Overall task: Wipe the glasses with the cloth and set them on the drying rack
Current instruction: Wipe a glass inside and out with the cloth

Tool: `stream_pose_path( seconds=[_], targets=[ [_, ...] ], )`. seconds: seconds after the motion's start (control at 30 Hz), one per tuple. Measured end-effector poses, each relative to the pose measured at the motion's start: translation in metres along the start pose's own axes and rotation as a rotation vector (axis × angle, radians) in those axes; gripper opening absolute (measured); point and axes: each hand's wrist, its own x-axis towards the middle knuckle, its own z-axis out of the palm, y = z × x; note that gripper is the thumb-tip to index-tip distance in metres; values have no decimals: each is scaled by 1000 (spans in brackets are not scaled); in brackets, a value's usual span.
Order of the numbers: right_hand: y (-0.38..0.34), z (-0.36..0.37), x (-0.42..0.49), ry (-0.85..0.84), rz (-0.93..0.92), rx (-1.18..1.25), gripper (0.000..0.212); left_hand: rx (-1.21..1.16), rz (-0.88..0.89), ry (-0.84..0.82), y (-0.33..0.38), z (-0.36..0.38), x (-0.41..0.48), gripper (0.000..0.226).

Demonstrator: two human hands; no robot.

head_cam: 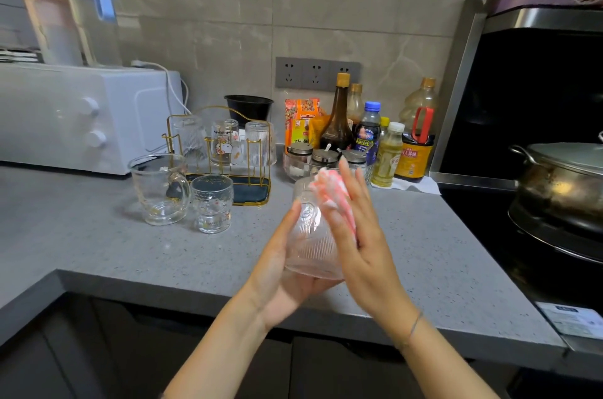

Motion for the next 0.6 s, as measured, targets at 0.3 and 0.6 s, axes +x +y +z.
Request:
stream_pose_path(
  seconds=[0.3,0.6],
  targets=[
    [-28,-53,73,-200,372,-178,24,148,-54,12,-7,-8,-5,90],
    [-21,-62,72,-662,552,-119,30,133,8,45,4,-8,-7,72]
  ],
)
